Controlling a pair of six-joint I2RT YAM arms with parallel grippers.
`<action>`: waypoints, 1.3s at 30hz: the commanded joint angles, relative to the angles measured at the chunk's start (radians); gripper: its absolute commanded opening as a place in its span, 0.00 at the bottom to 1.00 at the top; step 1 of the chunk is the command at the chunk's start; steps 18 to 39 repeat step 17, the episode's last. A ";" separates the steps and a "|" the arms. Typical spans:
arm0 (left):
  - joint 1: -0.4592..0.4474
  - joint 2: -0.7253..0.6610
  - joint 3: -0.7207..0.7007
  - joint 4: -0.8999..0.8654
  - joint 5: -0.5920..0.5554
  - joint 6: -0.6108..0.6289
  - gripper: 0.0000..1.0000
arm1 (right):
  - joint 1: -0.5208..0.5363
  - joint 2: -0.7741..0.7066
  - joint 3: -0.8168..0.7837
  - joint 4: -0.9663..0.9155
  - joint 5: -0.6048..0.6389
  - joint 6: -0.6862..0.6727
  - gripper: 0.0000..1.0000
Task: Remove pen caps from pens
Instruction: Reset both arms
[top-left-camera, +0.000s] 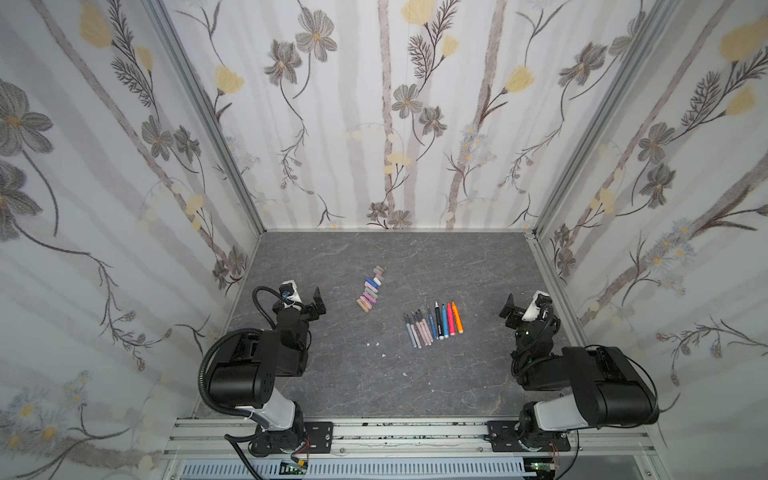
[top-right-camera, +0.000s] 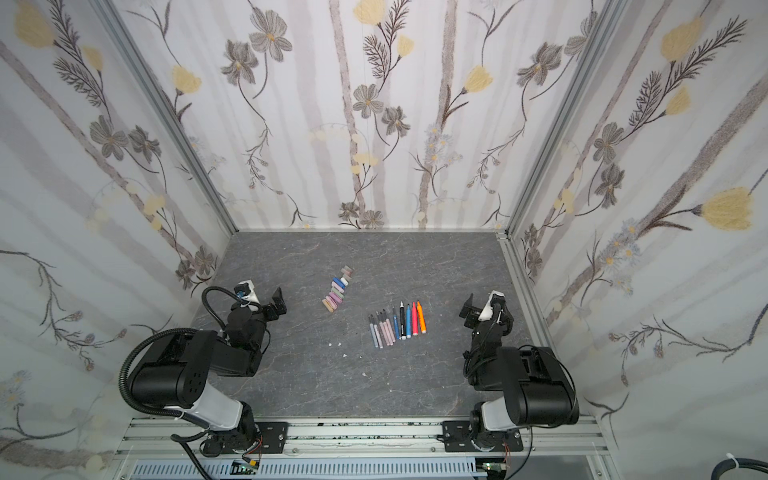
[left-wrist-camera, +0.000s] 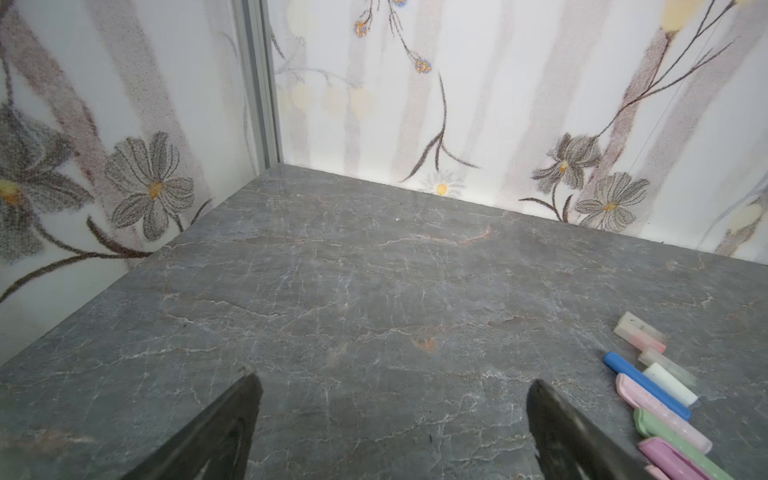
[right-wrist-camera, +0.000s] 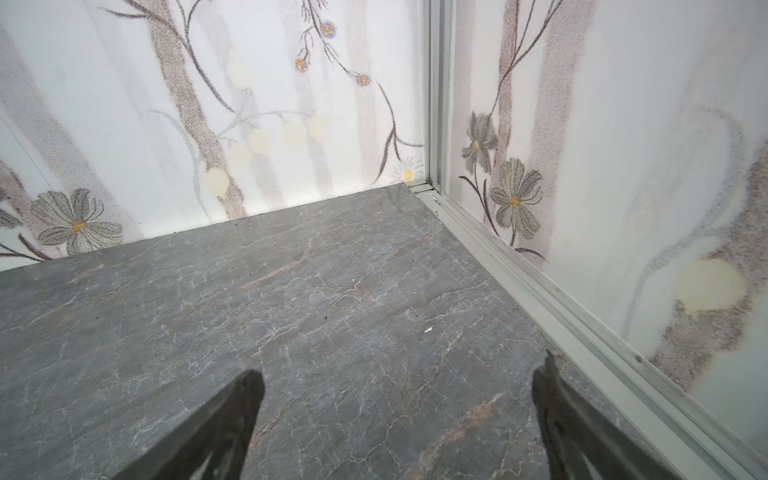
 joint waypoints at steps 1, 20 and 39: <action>0.003 0.003 -0.002 0.065 0.022 0.008 1.00 | 0.001 -0.027 0.045 -0.034 -0.045 -0.020 1.00; -0.011 0.006 0.009 0.047 0.026 0.030 1.00 | 0.015 0.002 0.043 0.022 -0.121 -0.073 0.99; -0.011 0.006 0.009 0.047 0.026 0.030 1.00 | 0.015 0.002 0.043 0.022 -0.121 -0.073 0.99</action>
